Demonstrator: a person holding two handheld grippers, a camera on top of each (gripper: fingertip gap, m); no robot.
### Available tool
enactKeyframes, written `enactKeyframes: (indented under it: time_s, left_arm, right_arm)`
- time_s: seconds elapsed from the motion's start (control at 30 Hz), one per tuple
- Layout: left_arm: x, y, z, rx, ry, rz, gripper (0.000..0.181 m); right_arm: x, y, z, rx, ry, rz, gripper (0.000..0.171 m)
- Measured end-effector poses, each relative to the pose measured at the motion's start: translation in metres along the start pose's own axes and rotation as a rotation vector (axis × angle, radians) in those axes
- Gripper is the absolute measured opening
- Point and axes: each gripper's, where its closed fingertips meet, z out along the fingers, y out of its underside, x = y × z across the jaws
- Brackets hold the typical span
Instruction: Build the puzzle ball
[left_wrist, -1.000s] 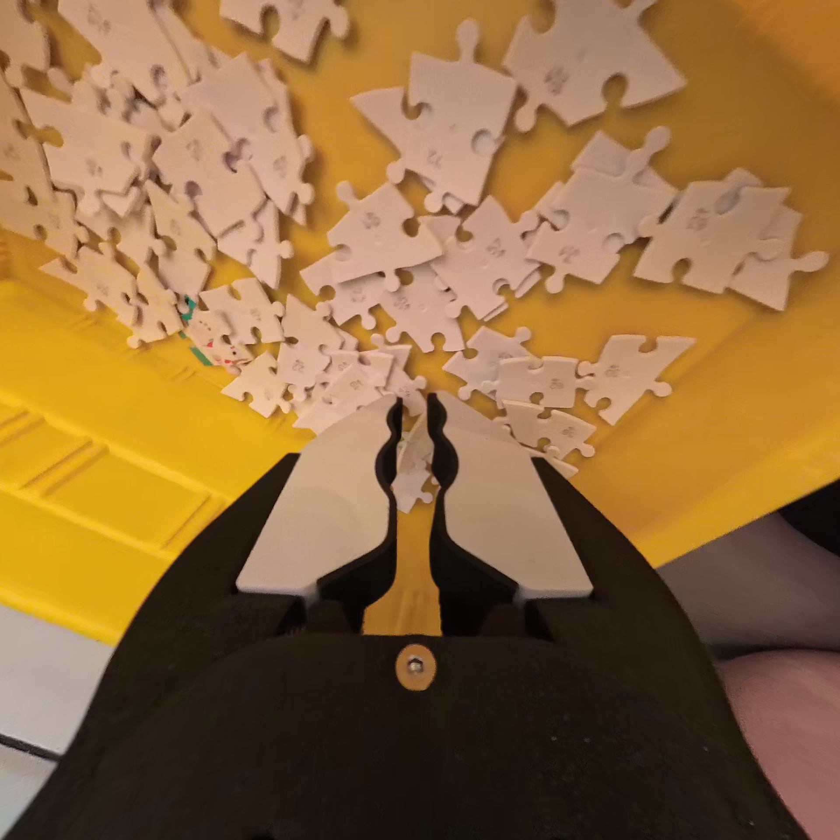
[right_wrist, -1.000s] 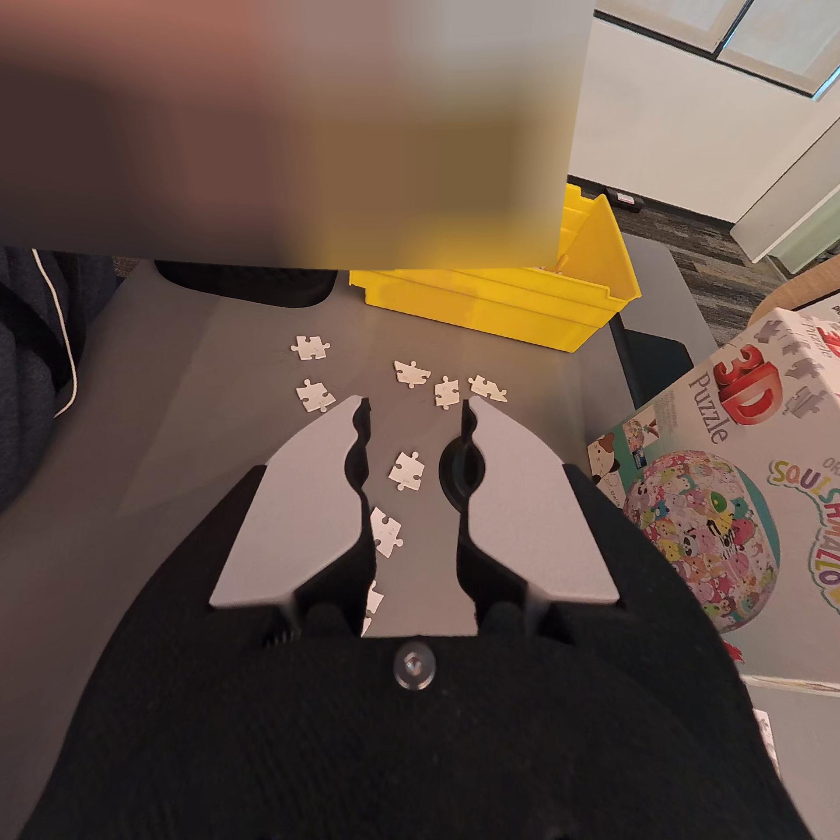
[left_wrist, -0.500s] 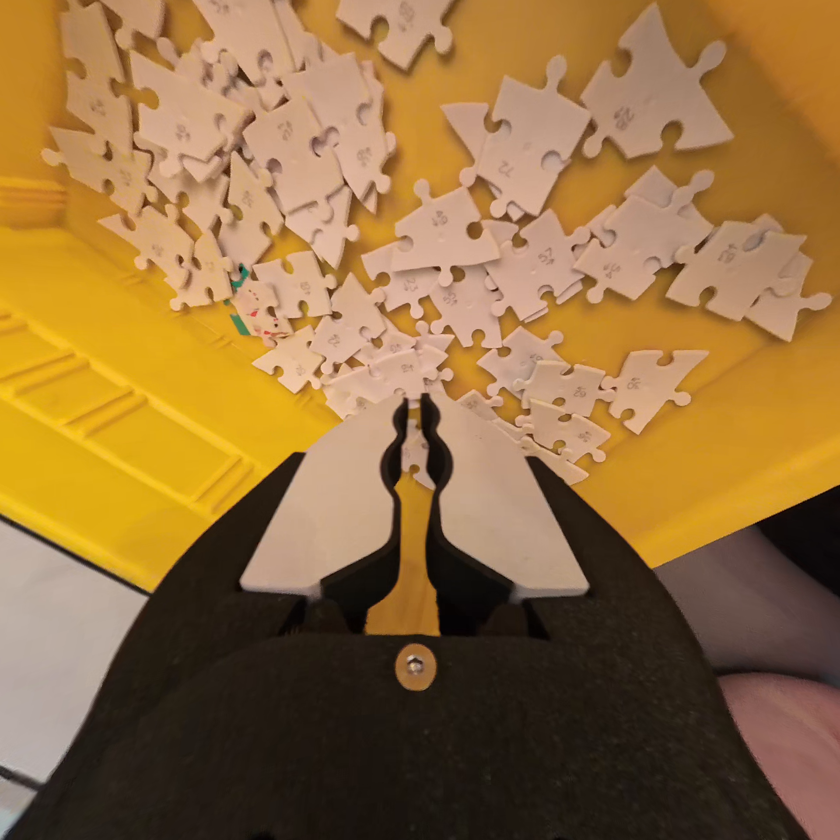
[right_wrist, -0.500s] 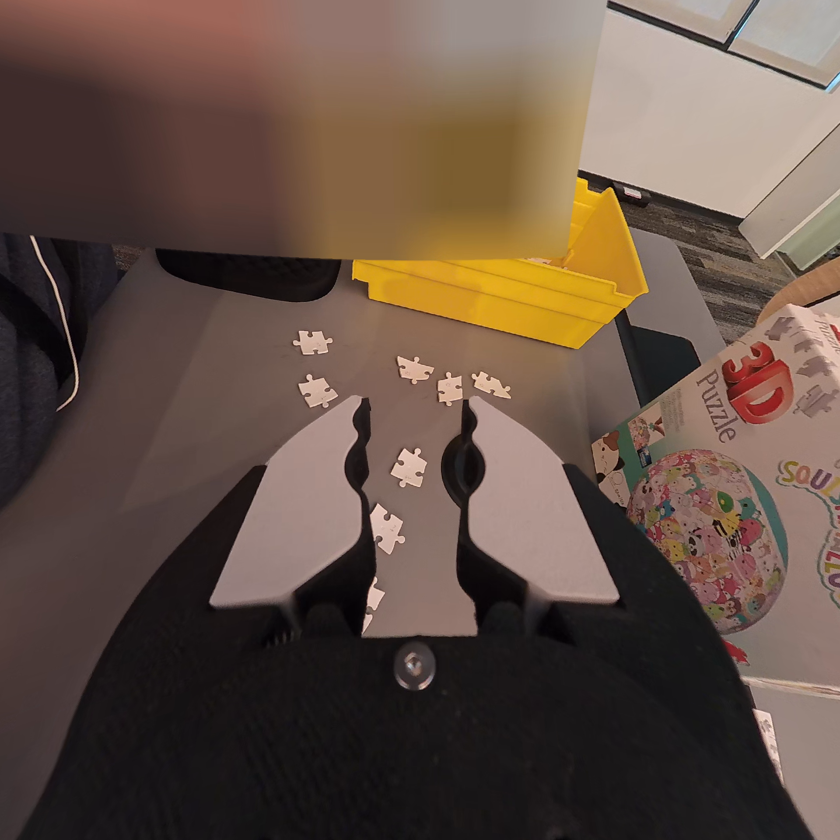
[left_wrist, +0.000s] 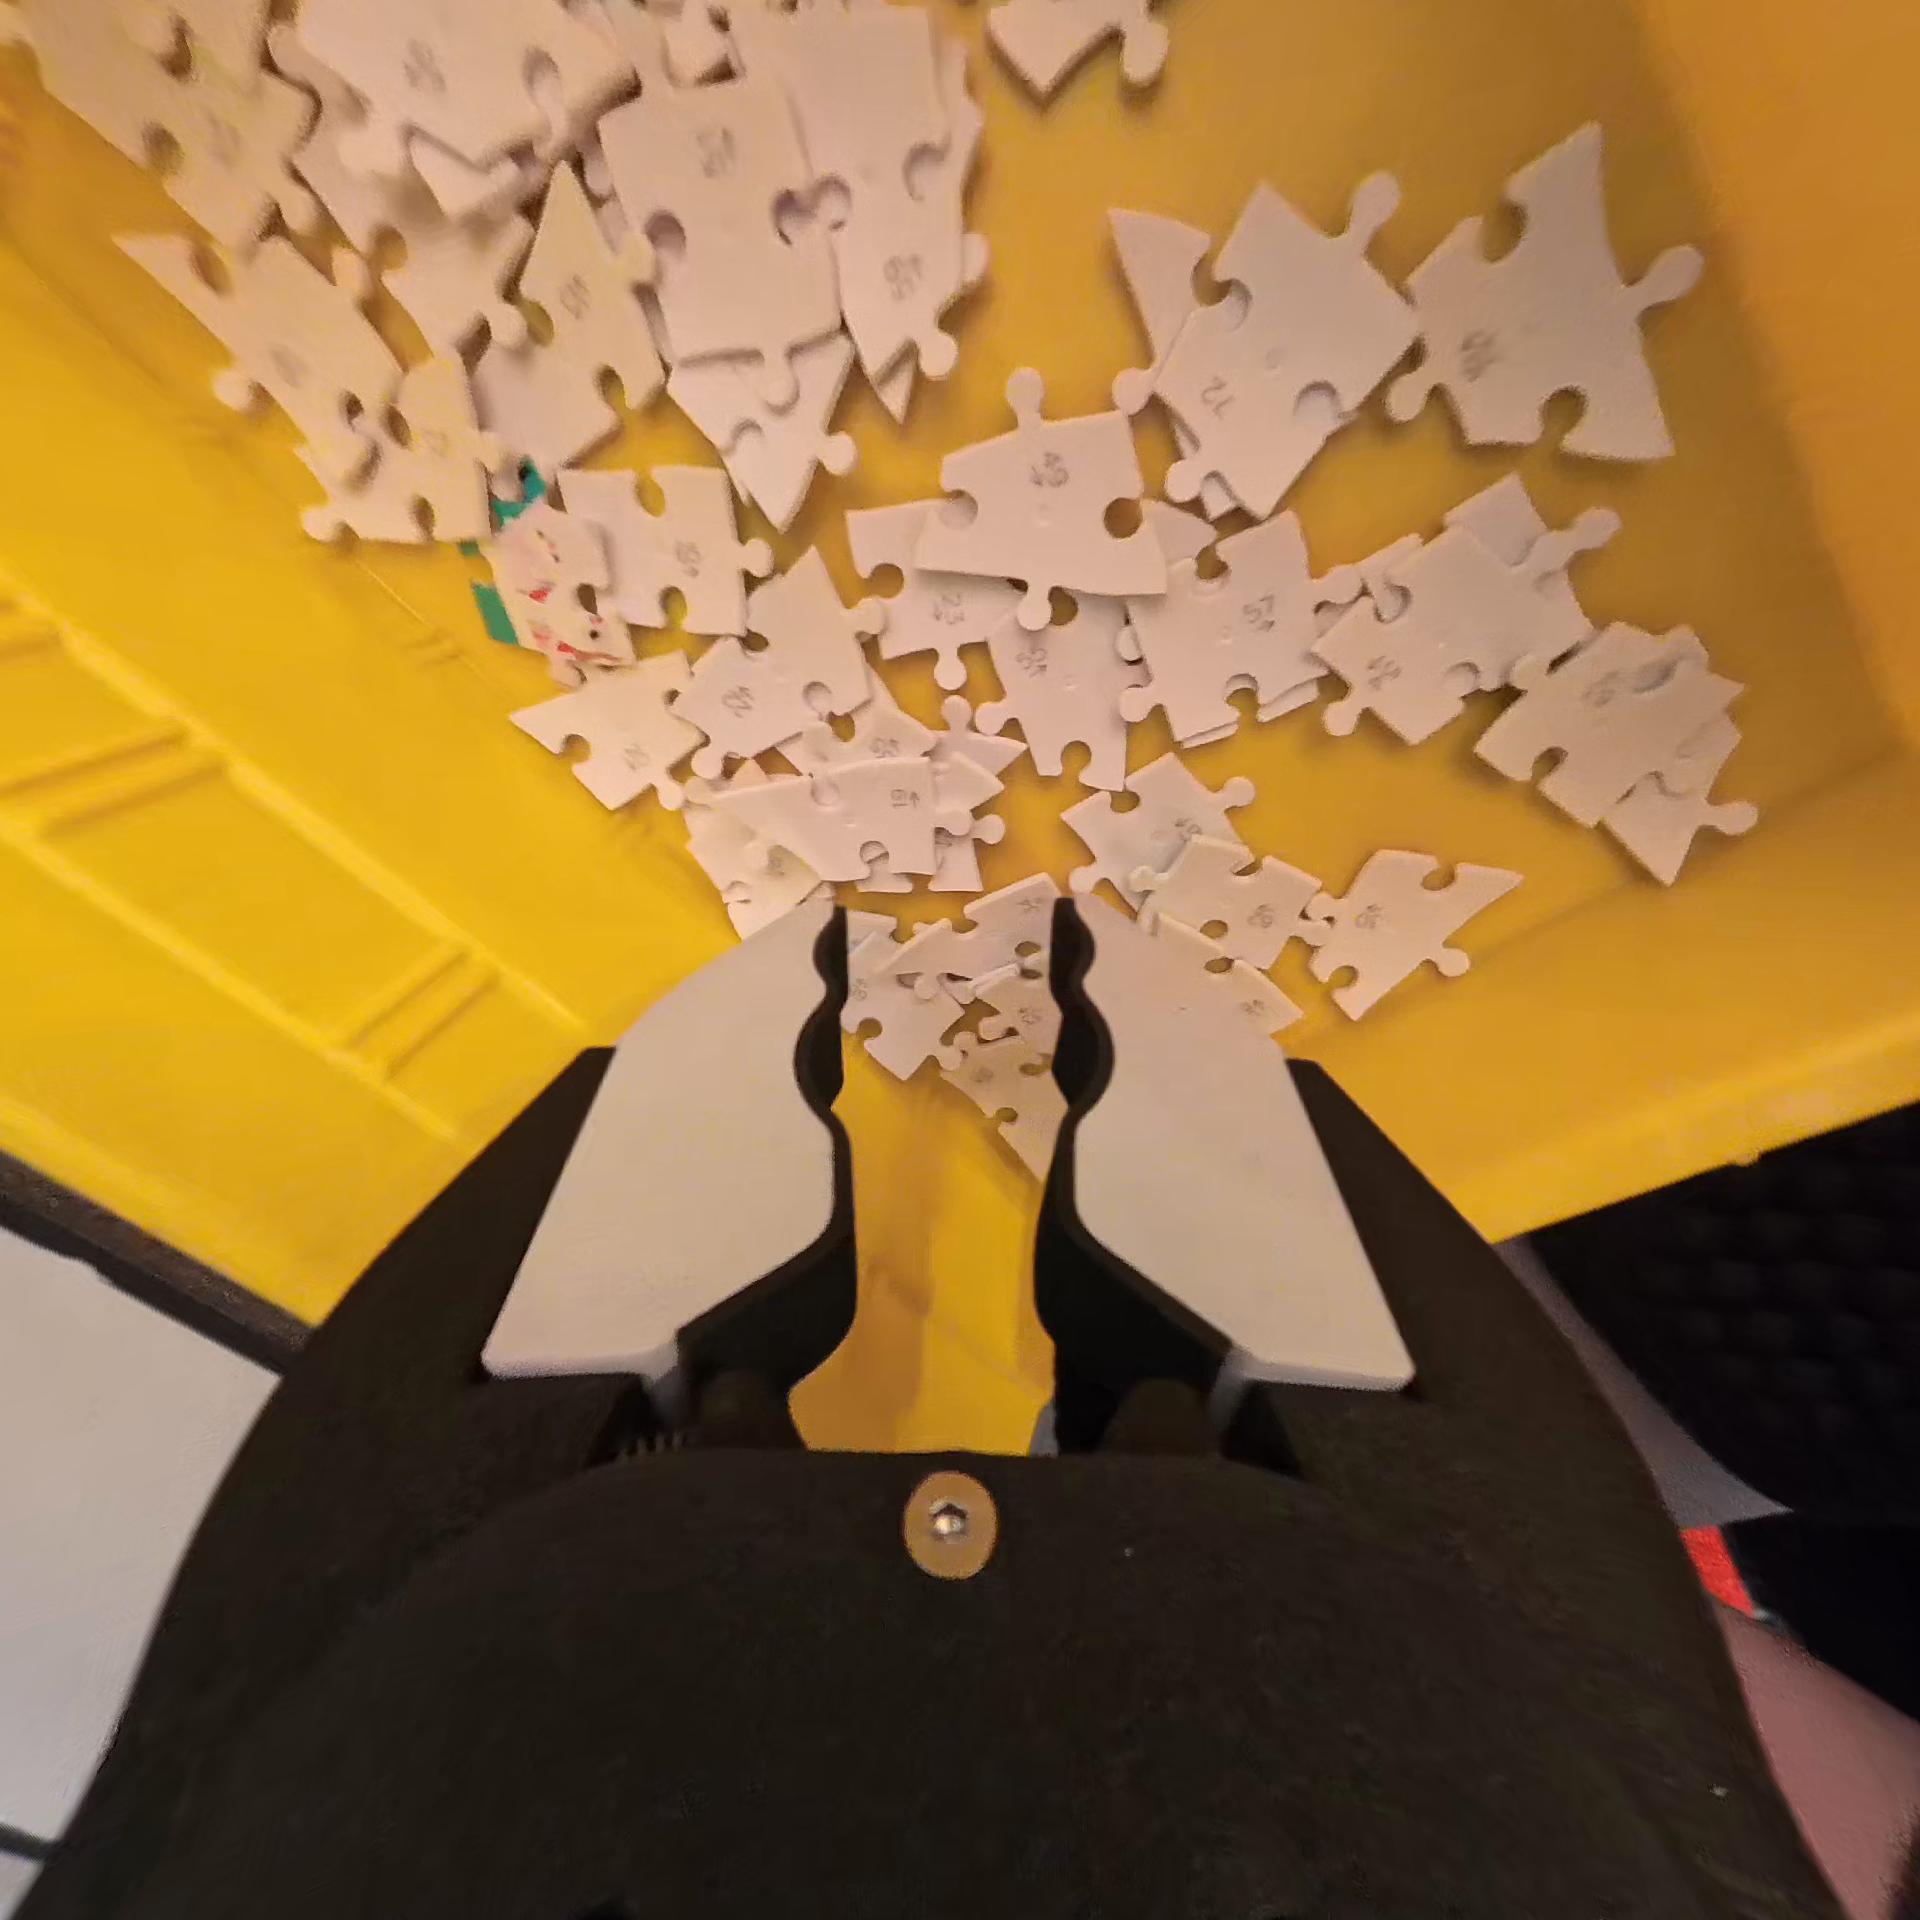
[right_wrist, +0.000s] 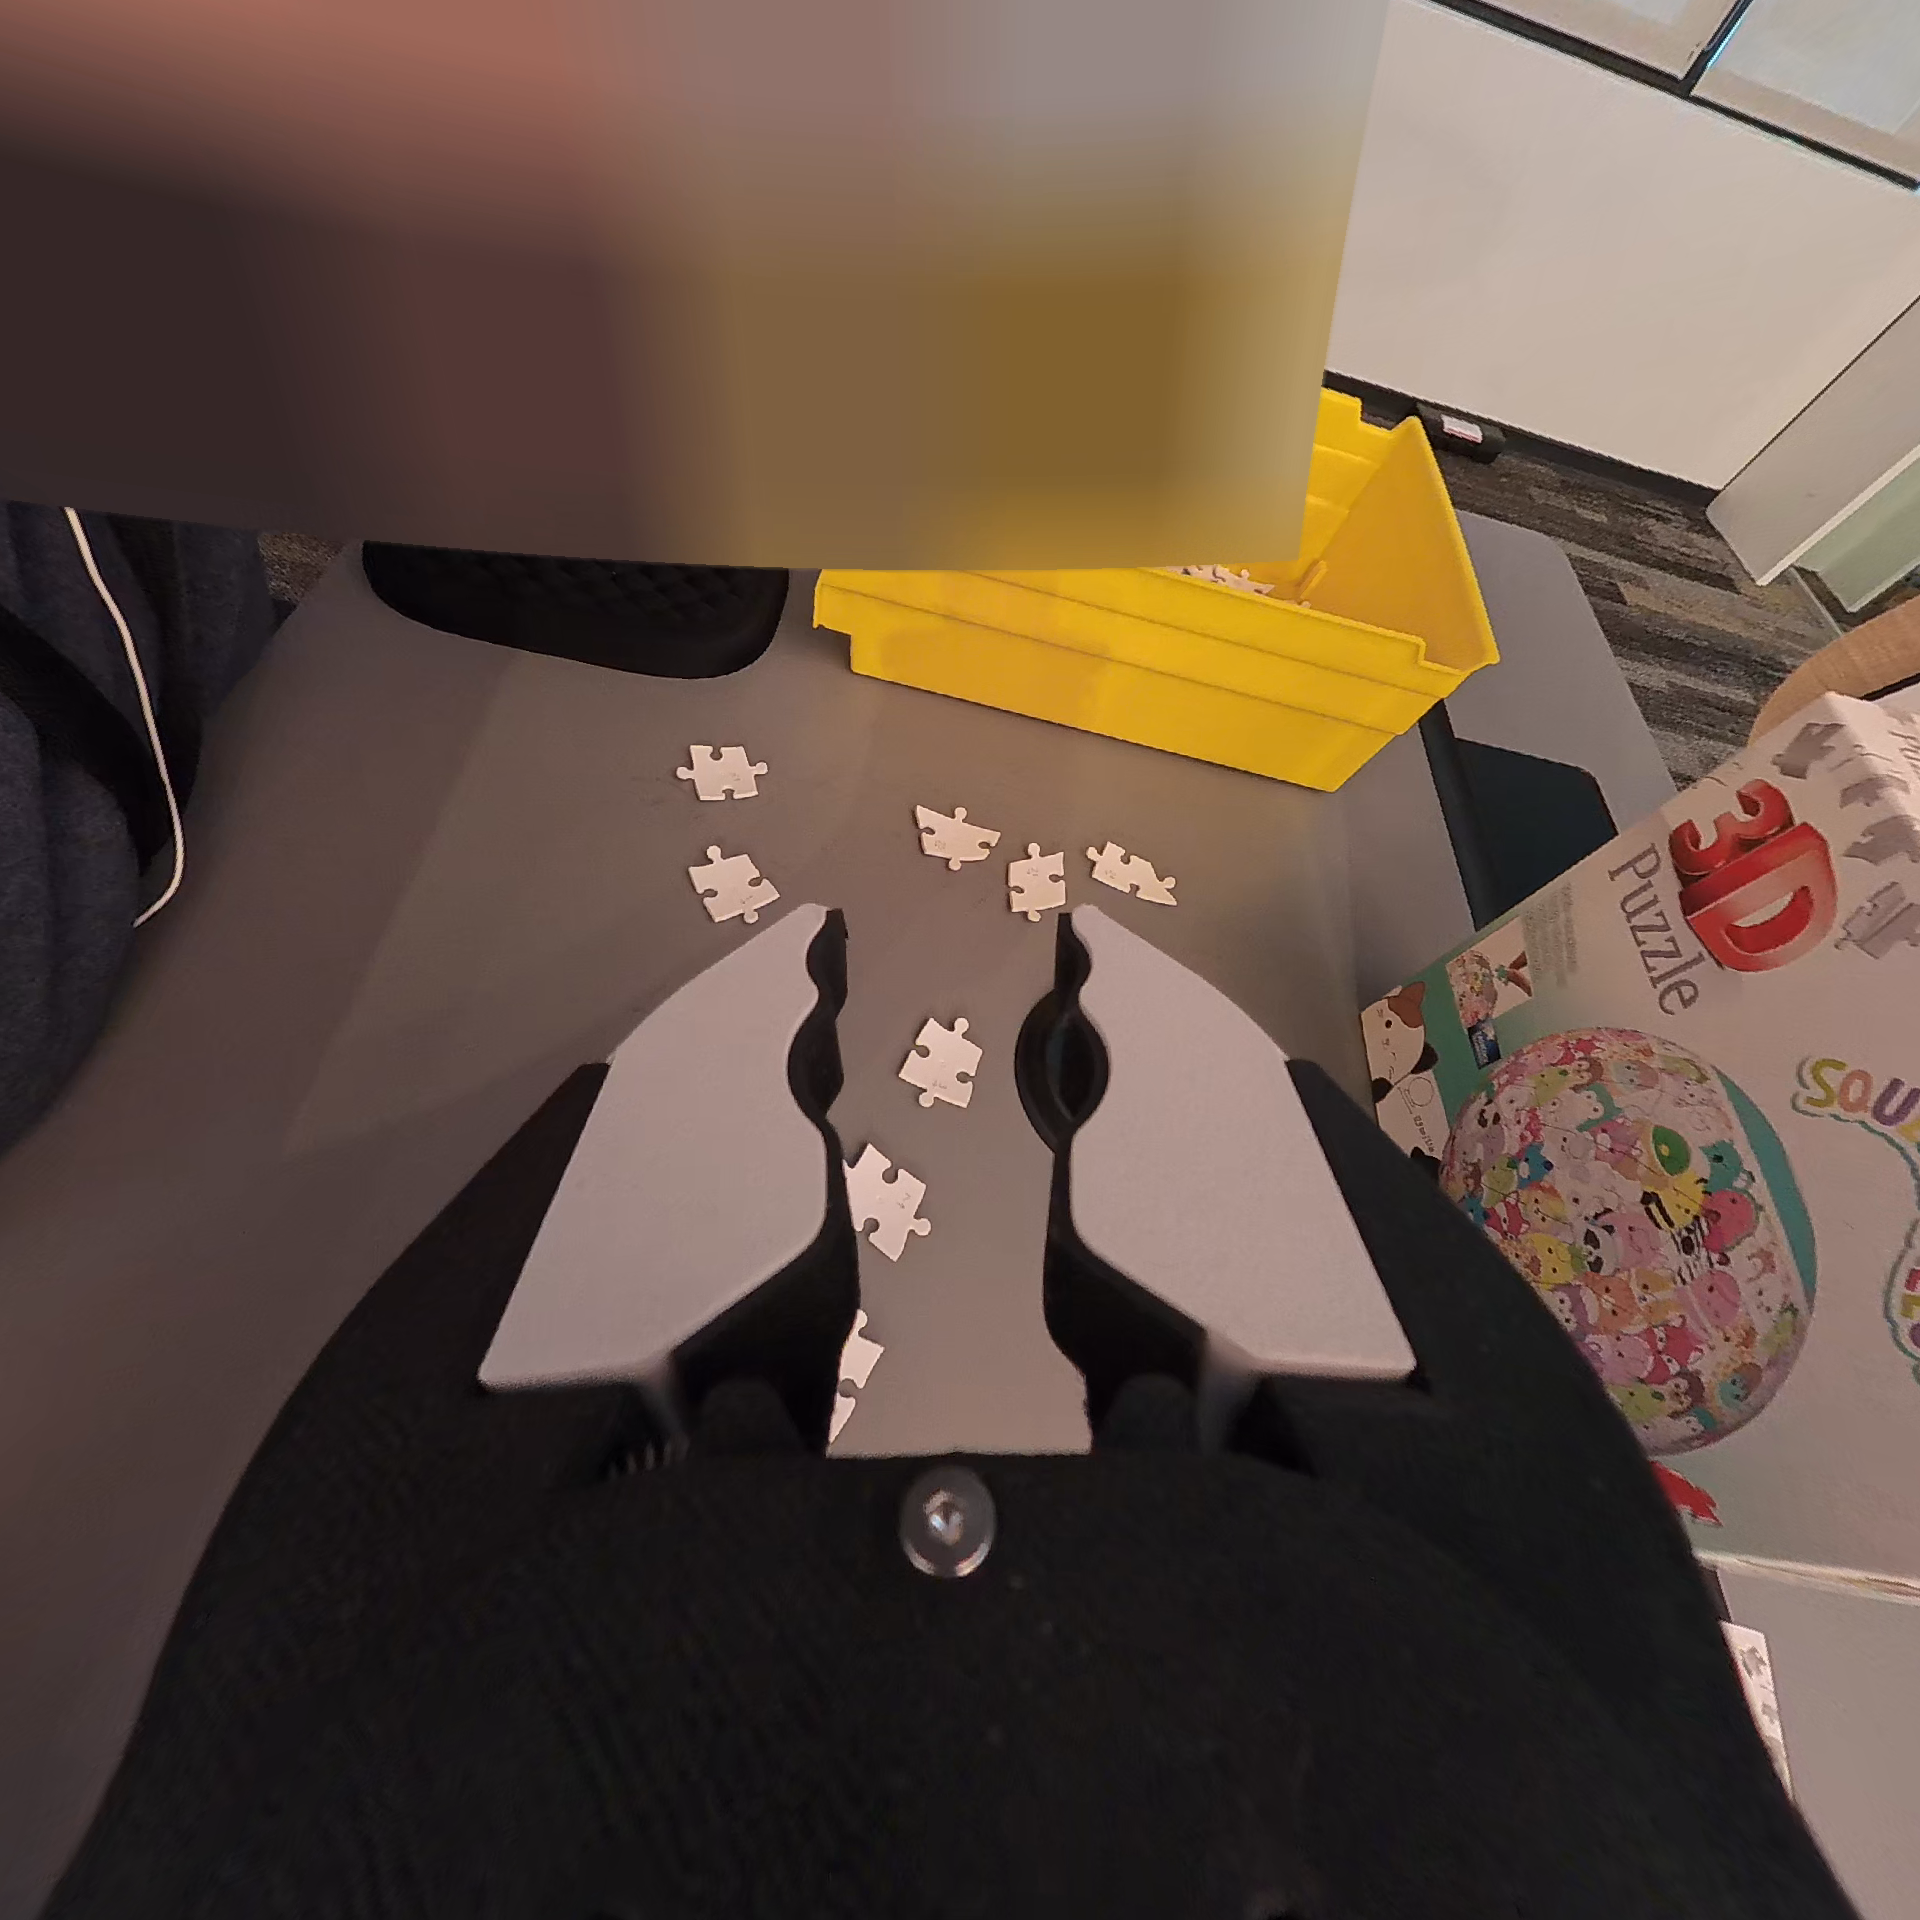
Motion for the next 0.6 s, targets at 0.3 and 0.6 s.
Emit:
enactKeyframes:
  time_s: [0.3, 0.6]
  left_arm:
    - [0.018, 0.023, 0.002, -0.138, 0.062, -0.098, 0.055]
    - [0.022, 0.032, 0.012, -0.252, -0.005, -0.078, 0.047]
  right_arm:
    - [-0.001, 0.001, 0.001, -0.003, -0.005, -0.001, 0.039]
    - [-0.003, 0.001, 0.003, -0.009, -0.017, -0.002, 0.039]
